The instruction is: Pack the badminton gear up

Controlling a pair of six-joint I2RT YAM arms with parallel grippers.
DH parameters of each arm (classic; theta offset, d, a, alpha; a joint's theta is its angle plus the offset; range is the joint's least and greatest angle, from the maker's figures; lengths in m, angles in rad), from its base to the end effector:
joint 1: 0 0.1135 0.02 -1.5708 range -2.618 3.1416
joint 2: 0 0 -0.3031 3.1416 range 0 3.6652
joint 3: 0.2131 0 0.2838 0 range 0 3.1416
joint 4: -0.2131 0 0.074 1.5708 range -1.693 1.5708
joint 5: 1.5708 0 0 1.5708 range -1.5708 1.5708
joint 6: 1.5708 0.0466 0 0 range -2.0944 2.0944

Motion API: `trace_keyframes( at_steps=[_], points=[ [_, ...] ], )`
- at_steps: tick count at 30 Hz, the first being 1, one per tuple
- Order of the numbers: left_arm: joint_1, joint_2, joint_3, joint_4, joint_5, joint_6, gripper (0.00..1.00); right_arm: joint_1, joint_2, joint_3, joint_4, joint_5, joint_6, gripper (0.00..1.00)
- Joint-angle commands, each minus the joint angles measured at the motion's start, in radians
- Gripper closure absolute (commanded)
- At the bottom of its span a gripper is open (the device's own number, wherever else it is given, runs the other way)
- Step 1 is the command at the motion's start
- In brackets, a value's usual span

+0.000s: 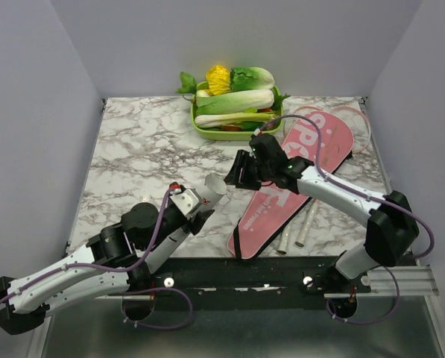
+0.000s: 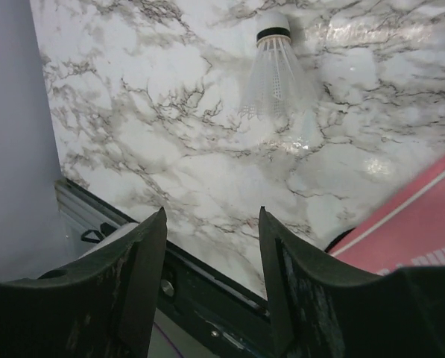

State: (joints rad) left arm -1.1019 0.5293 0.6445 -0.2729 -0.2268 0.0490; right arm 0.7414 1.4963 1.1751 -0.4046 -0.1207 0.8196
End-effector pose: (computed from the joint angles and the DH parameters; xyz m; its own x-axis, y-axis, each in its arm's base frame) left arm 0.0748 -0.1246 0.3393 -0.0332 0.1712 -0.9847 0.7714 0.6308 0.0837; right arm 0.2688 0.2537 0.3053 -0.8726 0.1848 -0.4521 -0.1451 0.7858 0.6012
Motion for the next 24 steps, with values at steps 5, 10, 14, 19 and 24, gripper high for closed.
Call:
trace_keyframes(
  at_steps=[5,10,14,19,24],
  points=[
    [-0.006,-0.017,0.015,-0.017,-0.071,-0.074,1.00,0.049,0.140,-0.074,0.286,-0.039,0.286,0.34],
    [-0.004,-0.037,0.012,-0.012,-0.071,-0.080,1.00,0.065,0.209,-0.068,0.340,-0.017,0.371,0.33],
    [-0.006,-0.054,0.014,-0.018,-0.075,-0.081,1.00,0.078,0.271,-0.049,0.340,0.015,0.427,0.33],
    [-0.004,-0.074,0.009,-0.014,-0.077,-0.081,1.00,0.079,0.289,-0.037,0.326,0.091,0.466,0.33],
    [-0.006,-0.065,0.009,-0.015,-0.072,-0.080,1.00,0.078,0.314,-0.003,0.317,0.167,0.466,0.33]
  ],
)
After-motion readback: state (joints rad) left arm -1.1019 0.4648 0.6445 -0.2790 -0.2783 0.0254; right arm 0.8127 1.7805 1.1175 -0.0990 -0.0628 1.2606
